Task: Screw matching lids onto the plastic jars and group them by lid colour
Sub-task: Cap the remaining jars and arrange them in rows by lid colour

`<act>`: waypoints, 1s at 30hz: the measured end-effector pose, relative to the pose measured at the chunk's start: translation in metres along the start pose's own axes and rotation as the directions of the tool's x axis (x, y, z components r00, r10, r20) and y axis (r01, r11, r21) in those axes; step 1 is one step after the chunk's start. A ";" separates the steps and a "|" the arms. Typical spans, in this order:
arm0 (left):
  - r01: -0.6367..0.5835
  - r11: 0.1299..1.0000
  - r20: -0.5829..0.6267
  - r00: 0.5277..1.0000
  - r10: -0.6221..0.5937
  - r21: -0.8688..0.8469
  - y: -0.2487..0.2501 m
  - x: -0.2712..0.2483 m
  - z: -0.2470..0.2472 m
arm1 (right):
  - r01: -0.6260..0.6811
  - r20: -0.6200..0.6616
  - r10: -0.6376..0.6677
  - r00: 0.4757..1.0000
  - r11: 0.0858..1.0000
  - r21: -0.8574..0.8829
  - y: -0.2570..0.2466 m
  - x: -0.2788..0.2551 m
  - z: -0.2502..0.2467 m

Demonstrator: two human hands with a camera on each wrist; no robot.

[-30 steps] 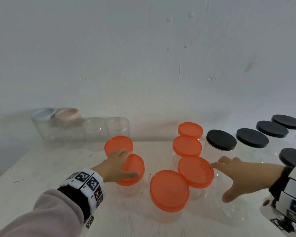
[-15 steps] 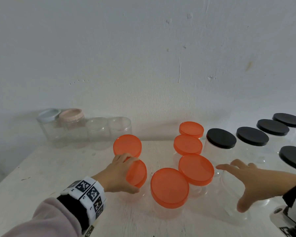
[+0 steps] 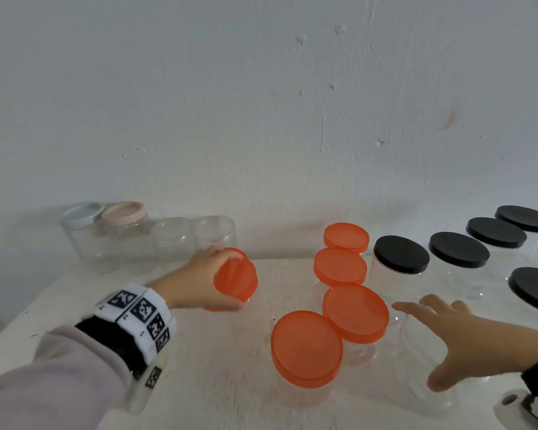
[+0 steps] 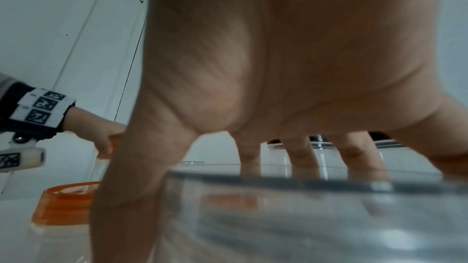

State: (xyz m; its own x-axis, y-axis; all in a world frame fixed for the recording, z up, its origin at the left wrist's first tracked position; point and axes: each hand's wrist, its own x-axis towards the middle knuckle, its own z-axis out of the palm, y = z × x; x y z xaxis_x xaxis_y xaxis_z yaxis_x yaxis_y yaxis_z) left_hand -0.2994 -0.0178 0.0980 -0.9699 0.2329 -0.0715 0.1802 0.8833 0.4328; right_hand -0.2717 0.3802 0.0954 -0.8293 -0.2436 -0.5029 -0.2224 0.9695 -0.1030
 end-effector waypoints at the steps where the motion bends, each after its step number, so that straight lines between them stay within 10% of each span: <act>1: 0.001 0.999 -0.038 0.999 -0.003 -0.046 0.002 0.005 -0.010 | 0.002 -0.008 -0.002 1.000 1.000 0.005 0.001 0.000 0.001; 5: 0.031 0.982 -0.136 0.989 -0.057 -0.185 0.005 0.029 -0.036 | 0.000 -0.051 0.001 0.999 1.000 0.028 0.003 0.000 0.006; 14: 0.284 0.956 -0.419 0.878 -0.230 0.070 -0.001 0.062 -0.013 | -0.101 -0.080 0.115 0.990 0.982 0.161 0.009 -0.007 0.019; 26: 0.047 0.802 -0.528 0.729 -0.435 -0.595 -0.029 0.051 0.030 | -0.138 -0.221 0.193 0.956 0.961 0.241 0.011 -0.013 0.034; 30: 0.191 0.658 -0.304 0.770 -0.561 -0.728 -0.039 0.049 0.057 | -0.134 -0.229 0.185 0.956 0.966 0.223 0.007 -0.015 0.032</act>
State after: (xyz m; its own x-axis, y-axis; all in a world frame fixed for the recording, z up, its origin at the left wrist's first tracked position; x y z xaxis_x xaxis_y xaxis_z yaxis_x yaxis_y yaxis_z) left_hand -0.3442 -0.0179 0.0265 -0.8977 -0.4399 -0.0242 -0.1863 0.3293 0.9256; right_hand -0.2441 0.3912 0.0752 -0.9512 -0.0592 -0.3028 0.0105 0.9746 -0.2235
